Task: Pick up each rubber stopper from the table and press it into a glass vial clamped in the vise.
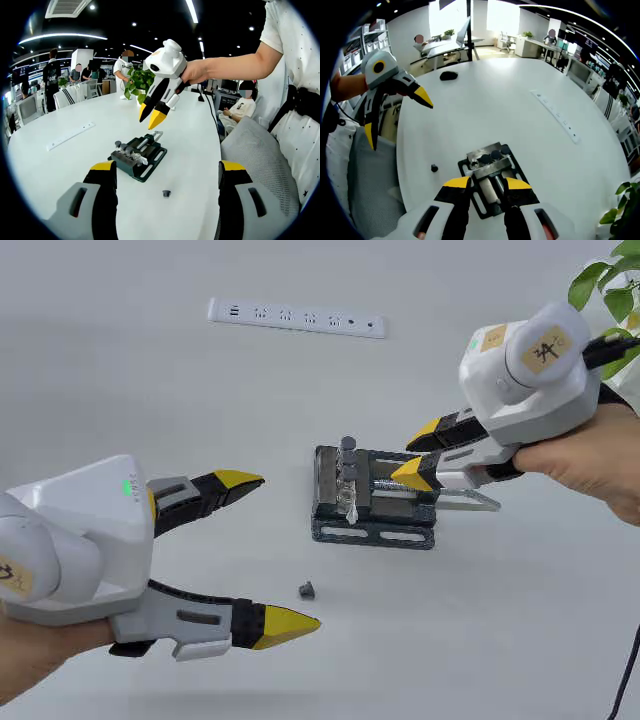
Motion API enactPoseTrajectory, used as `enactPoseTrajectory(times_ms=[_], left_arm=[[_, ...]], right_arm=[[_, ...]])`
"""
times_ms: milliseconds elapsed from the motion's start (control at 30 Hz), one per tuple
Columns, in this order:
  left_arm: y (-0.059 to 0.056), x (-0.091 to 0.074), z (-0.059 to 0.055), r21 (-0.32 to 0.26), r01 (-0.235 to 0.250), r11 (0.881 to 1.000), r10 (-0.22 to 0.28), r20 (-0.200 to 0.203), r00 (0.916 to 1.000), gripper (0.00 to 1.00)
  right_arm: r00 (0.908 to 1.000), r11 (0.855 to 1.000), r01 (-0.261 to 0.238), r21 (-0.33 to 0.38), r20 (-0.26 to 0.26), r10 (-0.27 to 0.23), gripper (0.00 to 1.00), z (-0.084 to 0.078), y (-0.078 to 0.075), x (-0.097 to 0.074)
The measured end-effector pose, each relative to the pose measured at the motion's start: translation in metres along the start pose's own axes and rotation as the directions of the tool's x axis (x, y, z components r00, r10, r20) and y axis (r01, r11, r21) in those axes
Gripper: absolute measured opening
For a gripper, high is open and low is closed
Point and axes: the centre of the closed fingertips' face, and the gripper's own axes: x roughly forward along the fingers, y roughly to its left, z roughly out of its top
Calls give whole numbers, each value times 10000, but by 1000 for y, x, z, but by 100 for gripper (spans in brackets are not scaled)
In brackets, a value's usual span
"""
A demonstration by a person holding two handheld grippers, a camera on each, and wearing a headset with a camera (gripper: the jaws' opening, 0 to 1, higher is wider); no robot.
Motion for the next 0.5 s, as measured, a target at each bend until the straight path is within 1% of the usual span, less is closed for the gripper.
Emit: enactPoseTrajectory(times_ms=[133, 200, 267, 333, 400, 467, 500], left_arm=[[-1, -2, 0, 32, -23, 10000, 23, -71, 10000, 83], [-1, -3, 0, 11, -51, 10000, 51, -76, 10000, 83], [0, -4, 0, 35, -90, 10000, 90, -116, 9999, 83], [0, -5, 0, 43, -121, 9999, 122, -132, 9998, 83], [1, -5, 0, 39, -138, 9999, 138, -142, 9998, 82], [0, -6, 0, 66, -123, 9999, 124, -200, 9997, 82], [0, -6, -1, 76, -106, 9999, 108, -226, 9997, 82]], right_arm=[[9998, 10000, -28, -41, 199, 29, 25, -2, 1, -7], [9991, 10000, -90, 28, 419, 89, 27, -3, 4, -10], [9974, 9999, -137, 4, 703, 137, 28, -4, 7, -13], [9968, 9998, -174, 38, 776, 171, 30, -7, 11, -15], [9944, 9997, -240, 90, 1028, 230, 31, -8, 12, -17], [9934, 9990, -399, 184, 1085, 377, 33, -12, 17, -18], [9922, 9991, -387, 156, 1194, 366, 34, -13, 19, -19]])
